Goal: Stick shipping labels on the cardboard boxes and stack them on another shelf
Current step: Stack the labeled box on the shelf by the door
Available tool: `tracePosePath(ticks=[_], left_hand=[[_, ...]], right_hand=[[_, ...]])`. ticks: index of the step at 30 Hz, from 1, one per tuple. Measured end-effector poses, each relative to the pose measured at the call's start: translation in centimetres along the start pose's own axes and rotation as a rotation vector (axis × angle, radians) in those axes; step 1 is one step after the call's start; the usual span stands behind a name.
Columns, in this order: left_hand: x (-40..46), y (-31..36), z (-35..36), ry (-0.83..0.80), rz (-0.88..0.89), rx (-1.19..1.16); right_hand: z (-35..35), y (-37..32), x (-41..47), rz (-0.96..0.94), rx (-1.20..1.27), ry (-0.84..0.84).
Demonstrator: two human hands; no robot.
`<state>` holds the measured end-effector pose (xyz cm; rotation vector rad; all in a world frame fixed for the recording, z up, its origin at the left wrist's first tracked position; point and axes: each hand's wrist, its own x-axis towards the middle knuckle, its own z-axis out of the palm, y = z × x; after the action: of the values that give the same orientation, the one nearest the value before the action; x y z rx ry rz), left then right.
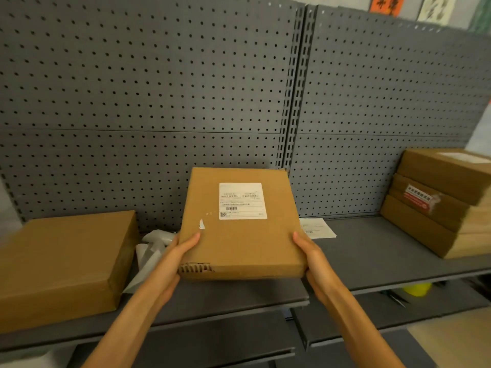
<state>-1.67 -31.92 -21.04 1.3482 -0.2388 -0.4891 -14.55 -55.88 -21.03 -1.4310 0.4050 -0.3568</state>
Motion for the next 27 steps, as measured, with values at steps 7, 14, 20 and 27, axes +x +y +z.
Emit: tracePosePath(ticks=[7, 14, 20, 27], left_hand=[[-0.4, 3.5, 4.2, -0.155, 0.154, -0.062], [-2.0, 5.4, 10.6, -0.295, 0.222, -0.042], [-4.9, 5.3, 18.0, -0.427, 0.253, -0.031], [-11.2, 1.9, 30.6, -0.541, 0.19, -0.058]], right_hand=[[-2.5, -4.2, -3.9, -0.189, -0.101, 0.128], [-7.5, -7.6, -8.5, -0.317, -0.129, 0.256], [-13.8, -9.3, -14.0, -0.386, -0.154, 0.337], [-24.9, -9.9, -24.0, -0.386, -0.16, 0.479]])
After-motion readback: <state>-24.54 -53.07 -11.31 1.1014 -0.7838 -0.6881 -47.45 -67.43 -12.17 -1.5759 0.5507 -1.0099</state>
